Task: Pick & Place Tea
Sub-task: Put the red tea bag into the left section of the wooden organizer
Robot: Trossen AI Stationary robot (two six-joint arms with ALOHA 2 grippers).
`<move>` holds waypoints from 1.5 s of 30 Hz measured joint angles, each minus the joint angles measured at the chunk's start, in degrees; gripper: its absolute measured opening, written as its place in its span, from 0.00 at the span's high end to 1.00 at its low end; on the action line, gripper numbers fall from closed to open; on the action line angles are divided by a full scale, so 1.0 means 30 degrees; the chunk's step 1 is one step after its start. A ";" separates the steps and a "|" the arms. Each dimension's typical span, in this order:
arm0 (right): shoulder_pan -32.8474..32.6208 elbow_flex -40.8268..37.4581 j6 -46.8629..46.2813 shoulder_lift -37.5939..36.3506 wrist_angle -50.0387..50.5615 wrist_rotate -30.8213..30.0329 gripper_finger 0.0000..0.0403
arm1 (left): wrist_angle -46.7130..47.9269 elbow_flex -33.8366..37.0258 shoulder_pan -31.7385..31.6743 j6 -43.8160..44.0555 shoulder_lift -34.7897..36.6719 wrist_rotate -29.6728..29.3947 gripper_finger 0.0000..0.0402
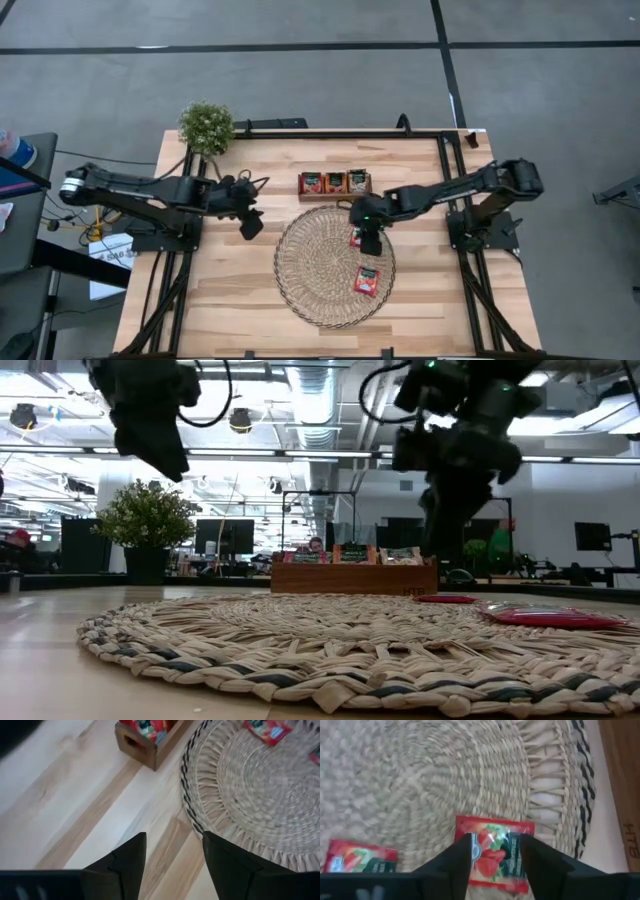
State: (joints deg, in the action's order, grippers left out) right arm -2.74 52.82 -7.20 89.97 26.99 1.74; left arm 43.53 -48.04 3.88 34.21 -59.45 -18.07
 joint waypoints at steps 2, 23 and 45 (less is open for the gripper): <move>0.0100 0.0490 0.0019 0.0598 0.1161 -0.0044 0.56 | 0.0072 0.0567 0.0000 -0.0005 0.0784 -0.0006 0.53; 0.1033 0.0809 -0.2165 0.2967 0.2350 -0.0044 0.52 | 0.0447 0.1488 0.0066 -0.1186 0.2736 -0.0377 0.53; 0.0406 0.0867 -0.2143 0.3892 0.1153 0.1496 0.77 | 0.0053 0.1488 0.0073 -0.1594 0.2736 -0.0268 0.53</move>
State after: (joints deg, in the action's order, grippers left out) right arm -1.52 55.42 -13.63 101.65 30.45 6.22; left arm 43.69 -43.57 4.10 29.43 -51.24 -18.87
